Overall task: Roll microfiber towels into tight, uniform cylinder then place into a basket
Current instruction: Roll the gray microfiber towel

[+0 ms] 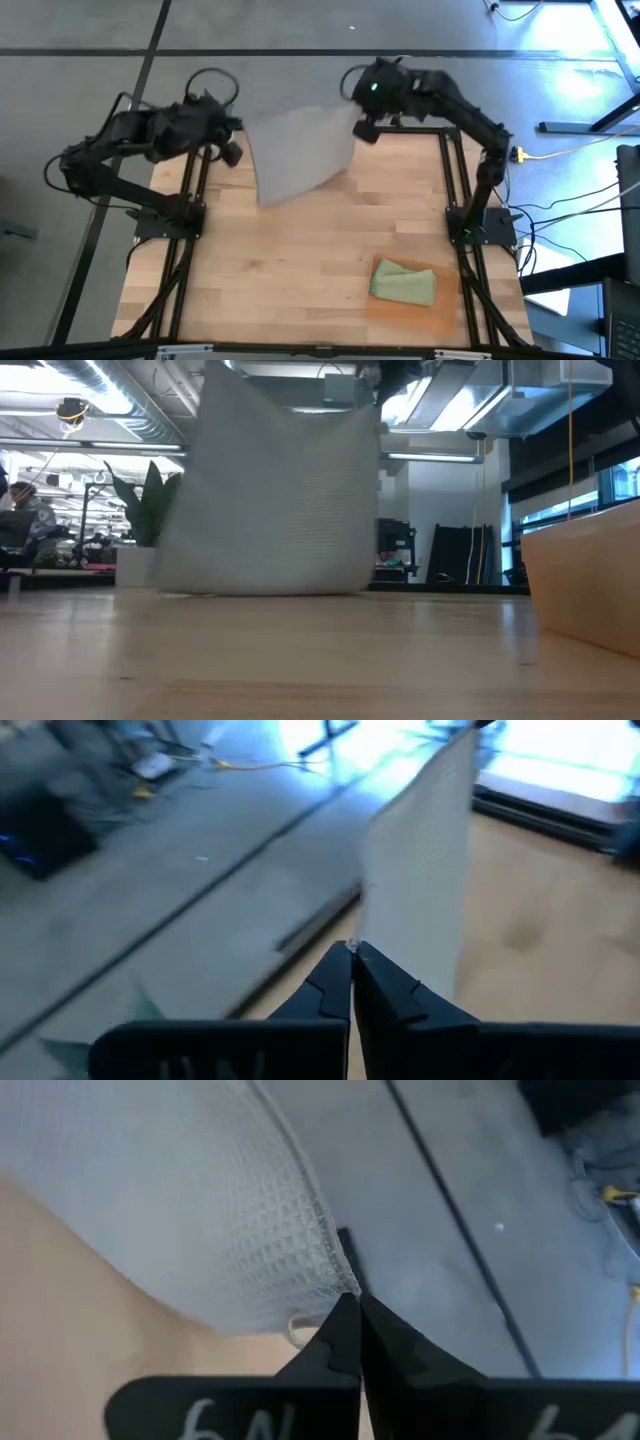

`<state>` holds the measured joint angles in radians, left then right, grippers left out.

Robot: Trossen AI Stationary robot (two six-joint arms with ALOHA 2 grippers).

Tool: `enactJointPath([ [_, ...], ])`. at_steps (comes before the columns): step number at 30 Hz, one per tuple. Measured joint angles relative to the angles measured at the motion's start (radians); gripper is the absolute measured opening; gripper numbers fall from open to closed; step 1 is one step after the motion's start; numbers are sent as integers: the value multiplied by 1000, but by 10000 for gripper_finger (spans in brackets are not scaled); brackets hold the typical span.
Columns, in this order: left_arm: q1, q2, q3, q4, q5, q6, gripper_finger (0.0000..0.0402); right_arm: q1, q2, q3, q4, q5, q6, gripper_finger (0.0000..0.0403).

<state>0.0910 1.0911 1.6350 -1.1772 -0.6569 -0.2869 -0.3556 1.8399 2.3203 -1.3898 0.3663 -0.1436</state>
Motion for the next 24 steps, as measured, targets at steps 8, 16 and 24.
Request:
enactJointPath([
  [8,220,167,112,85,-14,228,0,-147,-26,5,34,-148,-143,0],
  [16,273,236,114,196,23,362,0,-170,-29,4,55,-180,-252,0],
  [24,307,197,116,381,-34,528,0,-203,-73,4,185,-151,-286,0],
])
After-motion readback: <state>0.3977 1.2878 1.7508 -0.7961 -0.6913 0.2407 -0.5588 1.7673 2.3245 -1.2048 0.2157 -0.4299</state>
